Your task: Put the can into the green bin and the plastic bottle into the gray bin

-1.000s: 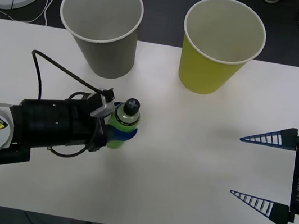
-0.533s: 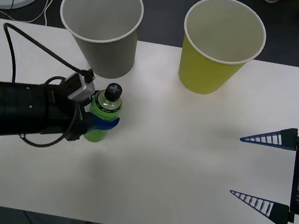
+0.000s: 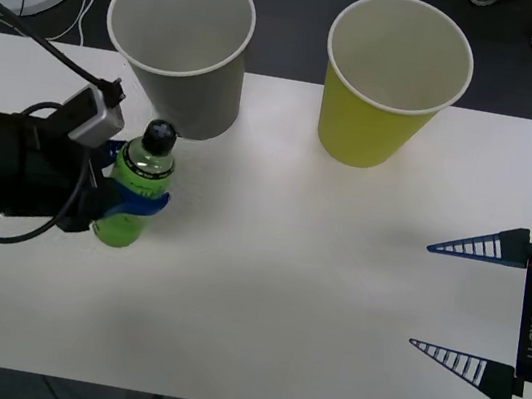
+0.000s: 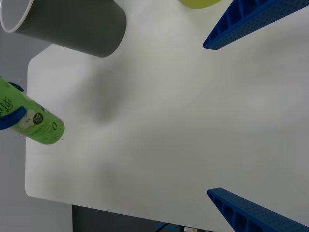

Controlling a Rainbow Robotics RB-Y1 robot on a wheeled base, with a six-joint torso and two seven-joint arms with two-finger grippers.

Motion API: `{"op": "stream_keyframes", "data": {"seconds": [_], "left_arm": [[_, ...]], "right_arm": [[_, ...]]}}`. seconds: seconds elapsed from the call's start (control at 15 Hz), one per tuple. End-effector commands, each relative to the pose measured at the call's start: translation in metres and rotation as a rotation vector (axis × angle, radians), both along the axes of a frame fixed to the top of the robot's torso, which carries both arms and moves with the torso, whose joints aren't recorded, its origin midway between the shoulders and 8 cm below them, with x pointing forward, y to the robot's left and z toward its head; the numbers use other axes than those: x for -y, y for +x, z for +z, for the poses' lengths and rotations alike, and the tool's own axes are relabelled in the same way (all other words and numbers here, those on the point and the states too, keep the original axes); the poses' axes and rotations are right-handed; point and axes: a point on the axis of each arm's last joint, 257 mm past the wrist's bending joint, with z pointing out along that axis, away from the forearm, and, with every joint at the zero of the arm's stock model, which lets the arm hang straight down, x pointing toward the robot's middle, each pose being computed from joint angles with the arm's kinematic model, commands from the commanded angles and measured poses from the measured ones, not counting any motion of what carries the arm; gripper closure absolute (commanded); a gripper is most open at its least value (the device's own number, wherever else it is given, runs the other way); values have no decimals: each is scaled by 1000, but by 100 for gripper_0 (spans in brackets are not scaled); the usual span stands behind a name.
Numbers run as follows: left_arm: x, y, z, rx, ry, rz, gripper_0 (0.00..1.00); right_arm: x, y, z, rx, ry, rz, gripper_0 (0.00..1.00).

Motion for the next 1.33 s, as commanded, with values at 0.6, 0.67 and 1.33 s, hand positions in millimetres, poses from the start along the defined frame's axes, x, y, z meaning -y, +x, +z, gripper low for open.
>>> {"op": "stream_keyframes", "data": {"seconds": [0.6,0.67,1.33], "left_arm": [[-70,12,40,-65,109,179,100],[-75,13,43,-72,119,186,100],[-136,14,116,-130,223,280,100]], "right_arm": [[0,0,0,0,0,0,0],[0,0,0,0,0,0,0],[0,0,0,0,0,0,0]]}}
